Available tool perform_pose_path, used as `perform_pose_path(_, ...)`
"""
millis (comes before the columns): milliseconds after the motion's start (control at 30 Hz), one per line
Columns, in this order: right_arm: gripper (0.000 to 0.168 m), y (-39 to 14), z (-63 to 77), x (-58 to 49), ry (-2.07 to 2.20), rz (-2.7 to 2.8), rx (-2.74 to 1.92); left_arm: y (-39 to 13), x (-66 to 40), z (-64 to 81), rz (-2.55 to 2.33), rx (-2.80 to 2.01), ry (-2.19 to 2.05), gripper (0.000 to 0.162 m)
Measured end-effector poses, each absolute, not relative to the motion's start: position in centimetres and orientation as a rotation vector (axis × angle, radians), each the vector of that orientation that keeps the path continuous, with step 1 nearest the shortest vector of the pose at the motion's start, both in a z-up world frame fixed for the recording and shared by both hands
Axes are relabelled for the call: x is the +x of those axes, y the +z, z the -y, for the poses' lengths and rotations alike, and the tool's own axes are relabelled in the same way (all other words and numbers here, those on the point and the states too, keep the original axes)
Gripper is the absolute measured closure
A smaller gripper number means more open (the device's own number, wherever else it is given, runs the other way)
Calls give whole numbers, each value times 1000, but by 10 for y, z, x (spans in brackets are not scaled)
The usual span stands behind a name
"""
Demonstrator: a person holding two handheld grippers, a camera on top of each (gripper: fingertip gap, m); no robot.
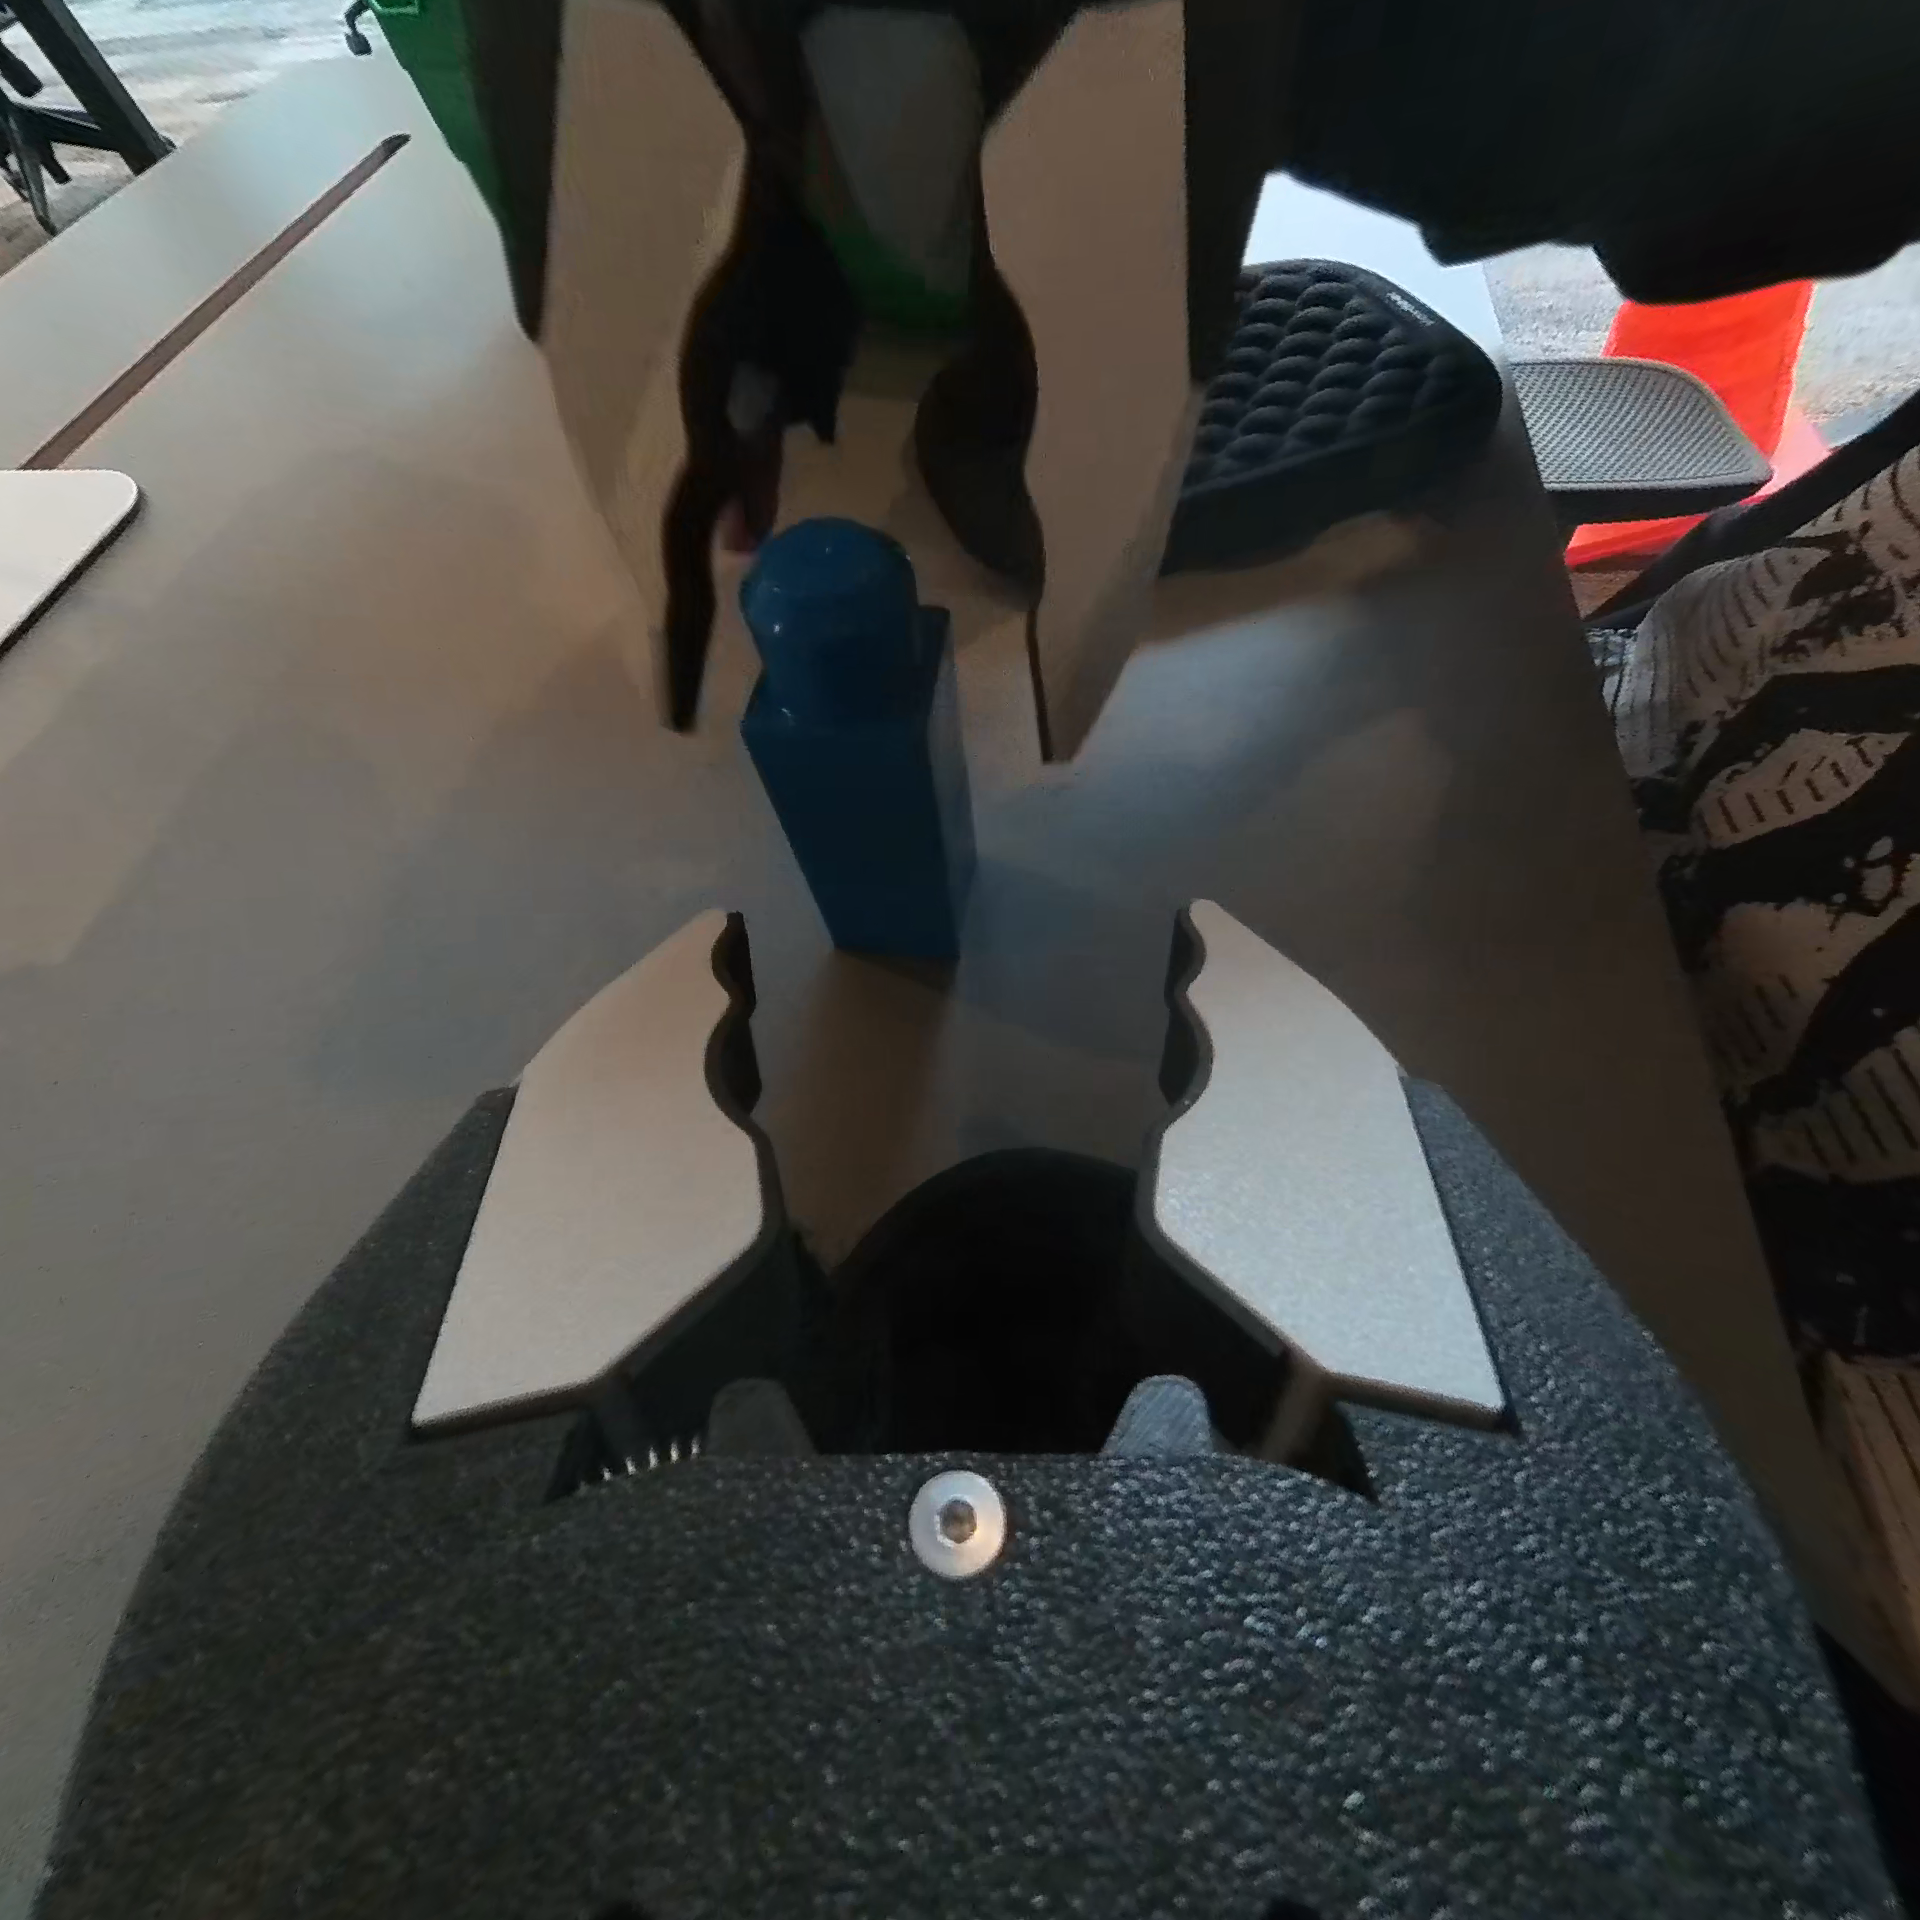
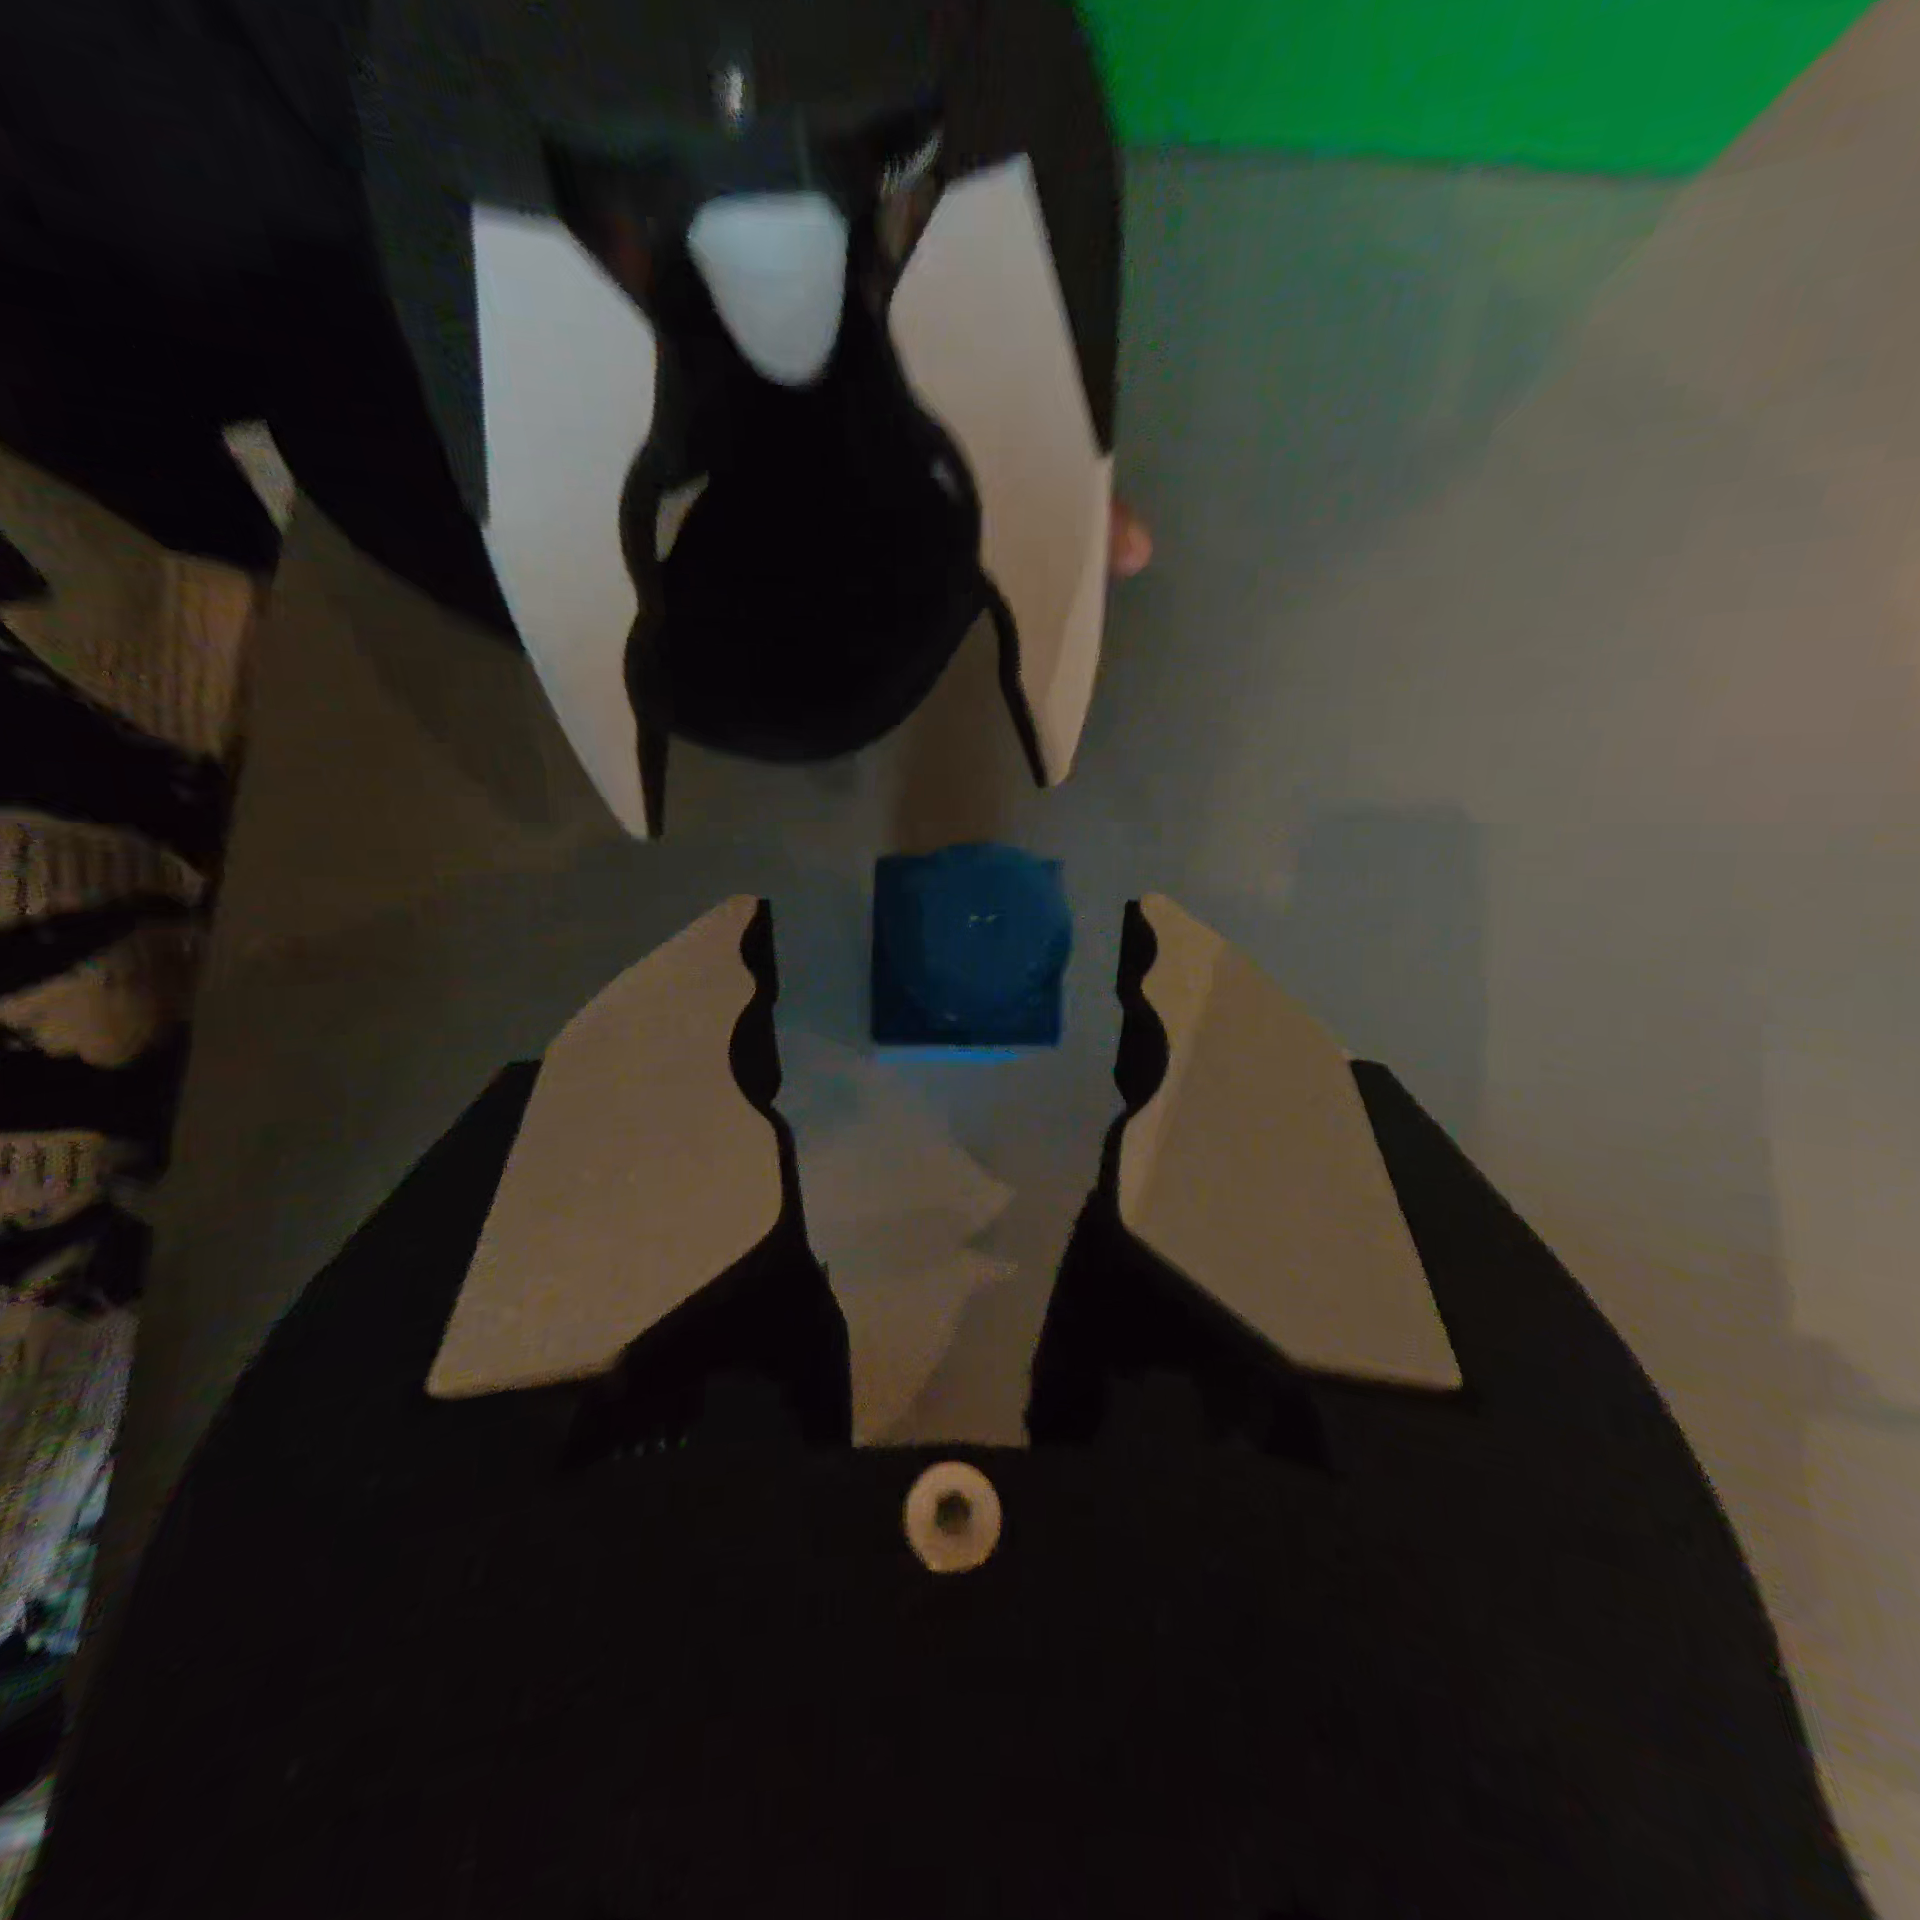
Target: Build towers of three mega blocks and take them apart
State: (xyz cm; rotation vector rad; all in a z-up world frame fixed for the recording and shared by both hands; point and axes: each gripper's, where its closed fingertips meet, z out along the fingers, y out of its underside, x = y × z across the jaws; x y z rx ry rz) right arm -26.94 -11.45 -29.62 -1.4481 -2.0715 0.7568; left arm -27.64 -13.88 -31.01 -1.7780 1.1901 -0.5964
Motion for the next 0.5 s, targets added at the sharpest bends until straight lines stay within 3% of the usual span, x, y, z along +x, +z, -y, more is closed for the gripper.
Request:
perform_pose_path(367,95,-227,94,-251,884,1648,-1302,-307,-277,136,-1163,-1773,-584,87)
perform_pose_path(500,114,-217,91,-235,948,1422,-1219,-305,-278,135,-1149,-1760,-569,88)
